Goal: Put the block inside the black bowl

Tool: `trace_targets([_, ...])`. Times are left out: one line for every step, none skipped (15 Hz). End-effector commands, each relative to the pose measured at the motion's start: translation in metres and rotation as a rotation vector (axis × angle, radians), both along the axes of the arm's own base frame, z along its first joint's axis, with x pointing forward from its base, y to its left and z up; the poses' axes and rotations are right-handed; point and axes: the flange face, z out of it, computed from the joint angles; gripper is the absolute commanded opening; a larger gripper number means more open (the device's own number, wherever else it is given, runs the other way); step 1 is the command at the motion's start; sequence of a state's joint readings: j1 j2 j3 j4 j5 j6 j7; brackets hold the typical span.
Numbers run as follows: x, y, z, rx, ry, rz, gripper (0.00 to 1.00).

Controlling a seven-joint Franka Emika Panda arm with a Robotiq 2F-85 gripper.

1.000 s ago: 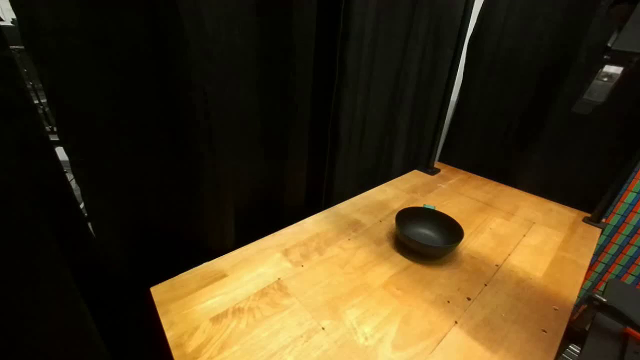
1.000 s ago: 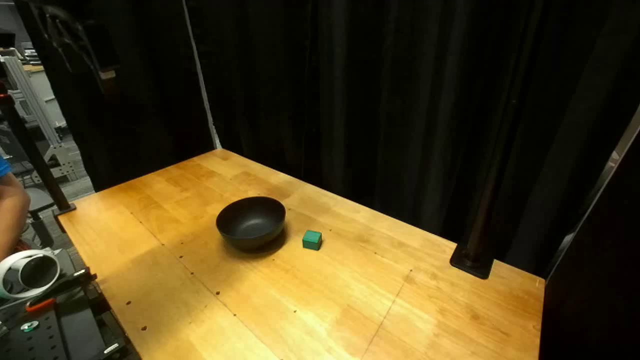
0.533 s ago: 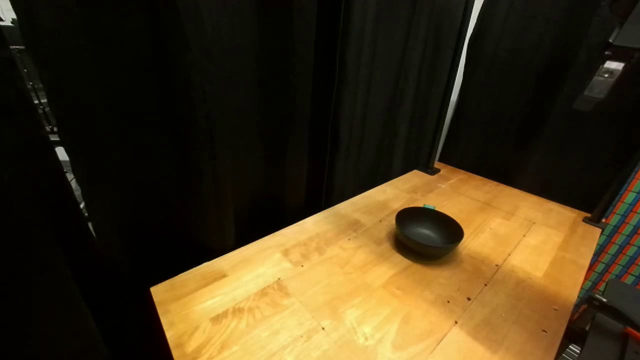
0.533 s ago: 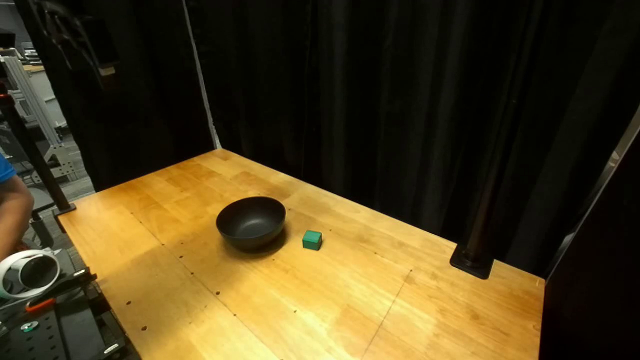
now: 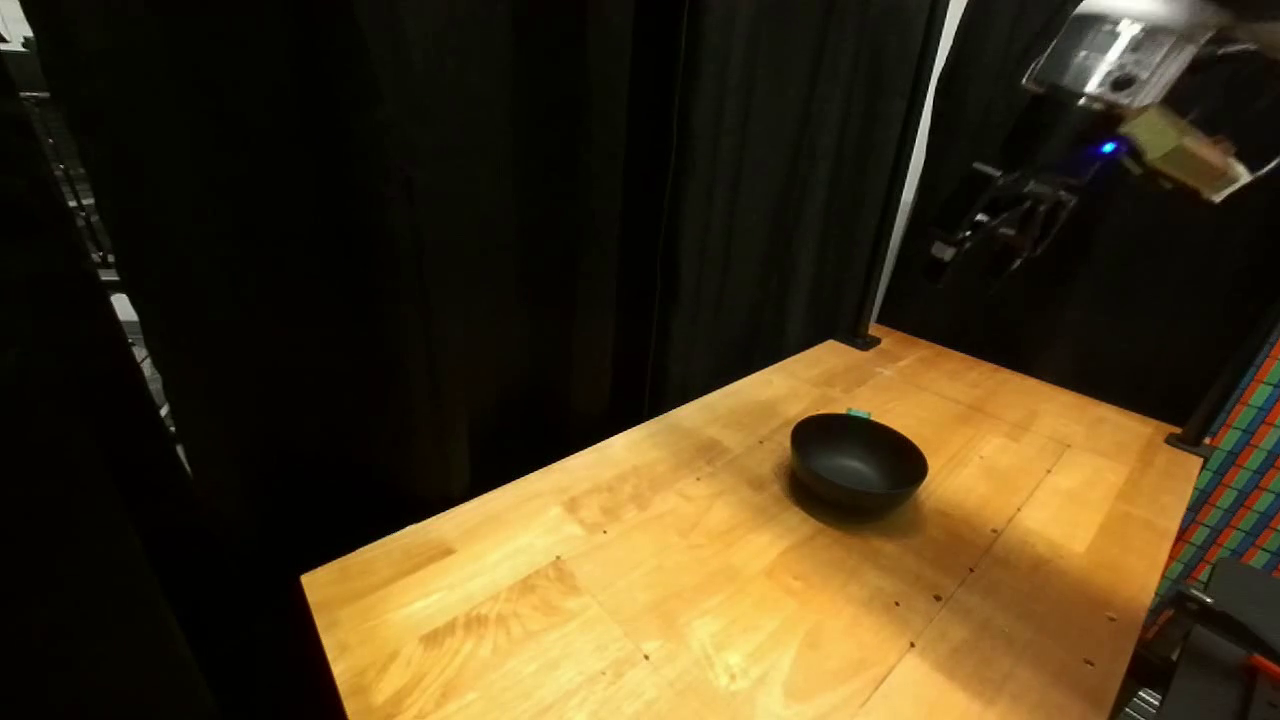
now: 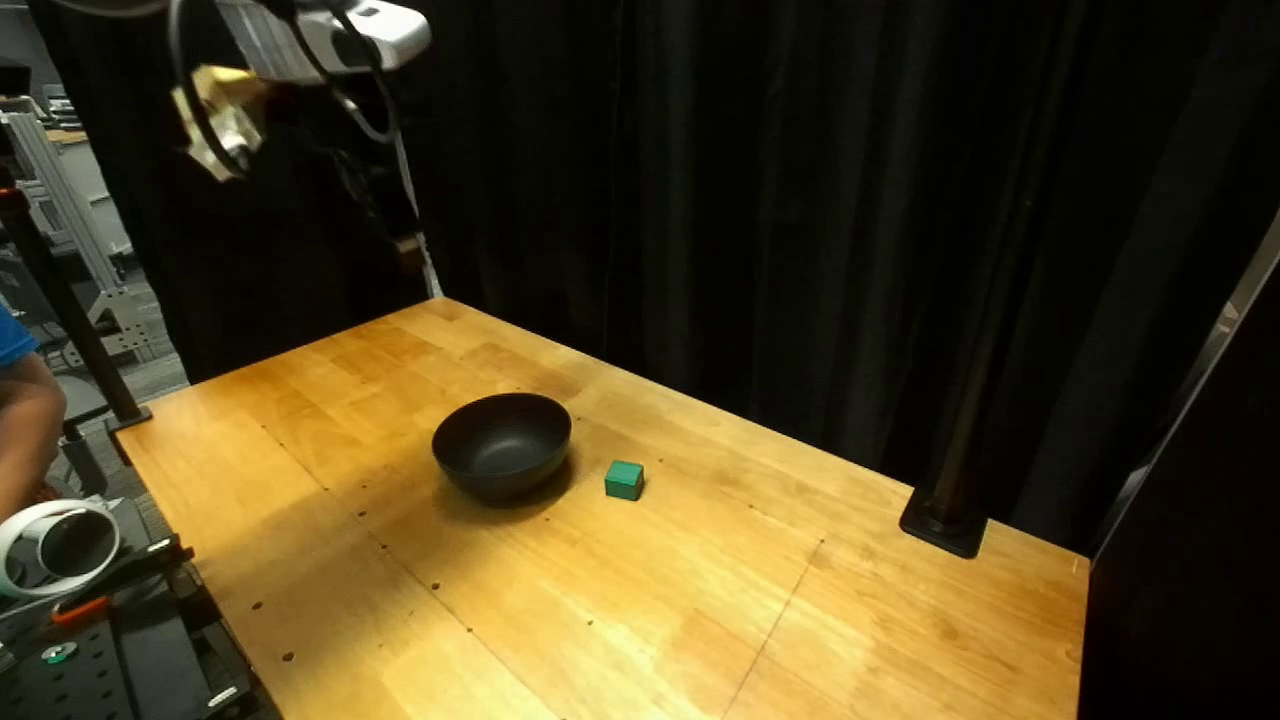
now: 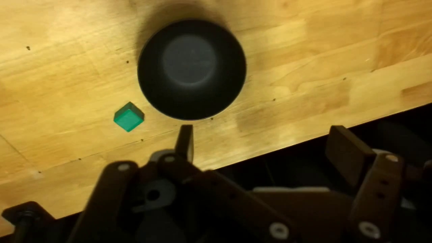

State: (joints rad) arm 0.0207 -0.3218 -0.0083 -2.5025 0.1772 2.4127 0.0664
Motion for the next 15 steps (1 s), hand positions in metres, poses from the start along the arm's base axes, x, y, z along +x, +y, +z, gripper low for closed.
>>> trace_targets([0.063,-0.022,-0.051,-0.064,0.005,-0.174,1.0])
trace_targets([0.078,-0.037,-0.064,-0.09,0.017,-0.224,1.0])
trace_targets([0.091,-0.05,-0.078,-0.116,0.026,-0.276,1.0])
trace_targets([0.105,-0.064,-0.091,-0.14,0.049,-0.33,1.0])
trace_targets([0.116,-0.073,-0.101,-0.161,0.068,-0.384,1.0])
trace_targets([0.127,-0.086,-0.113,-0.179,0.091,-0.438,1.0])
trace_targets([0.136,-0.095,-0.122,-0.184,0.104,-0.49,1.0])
trace_targets([0.145,-0.104,-0.133,-0.187,0.118,-0.532,1.0])
trace_targets([0.152,-0.111,-0.143,-0.179,0.134,-0.568,1.0])
trace_targets([0.157,-0.116,-0.154,-0.164,0.158,-0.593,1.0])
trace_targets([0.161,-0.118,-0.166,-0.151,0.171,-0.621,1.0])
trace_targets([0.165,-0.121,-0.177,-0.128,0.184,-0.646,1.0])
trace_targets([0.168,-0.123,-0.187,-0.105,0.185,-0.67,1.0])
trace_targets([0.17,-0.123,-0.197,-0.082,0.186,-0.687,1.0])
trace_targets([0.172,-0.123,-0.203,-0.064,0.172,-0.706,1.0])
